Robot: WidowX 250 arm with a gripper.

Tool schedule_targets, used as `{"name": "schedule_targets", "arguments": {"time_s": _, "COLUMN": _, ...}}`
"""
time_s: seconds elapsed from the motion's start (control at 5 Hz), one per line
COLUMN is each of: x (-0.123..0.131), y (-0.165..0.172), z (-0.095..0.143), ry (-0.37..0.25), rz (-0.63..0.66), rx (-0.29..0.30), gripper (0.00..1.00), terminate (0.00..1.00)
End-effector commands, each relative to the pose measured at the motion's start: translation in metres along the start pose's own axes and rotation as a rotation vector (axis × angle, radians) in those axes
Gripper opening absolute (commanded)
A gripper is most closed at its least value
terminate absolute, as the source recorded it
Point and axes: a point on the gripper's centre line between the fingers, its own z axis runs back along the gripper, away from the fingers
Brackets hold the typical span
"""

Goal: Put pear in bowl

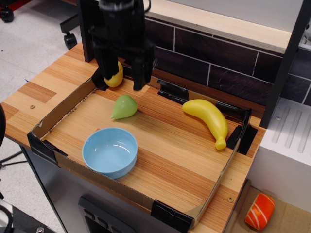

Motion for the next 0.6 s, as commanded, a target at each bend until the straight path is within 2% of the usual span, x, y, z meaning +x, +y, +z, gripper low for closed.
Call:
{"name": "schedule_targets", "arguments": {"time_s": 0.0, "x": 0.016, "y": 0.003, "z": -0.029, "ry": -0.019, "rz": -0.004, "rx": 0.065, "gripper": 1.0, "terminate": 0.0}}
{"name": "schedule_targets", "arguments": {"time_s": 0.4, "x": 0.012, "y": 0.004, "z": -0.049, "ry": 0.002, "rz": -0.02, "rx": 0.11, "gripper": 1.0, "terminate": 0.0}}
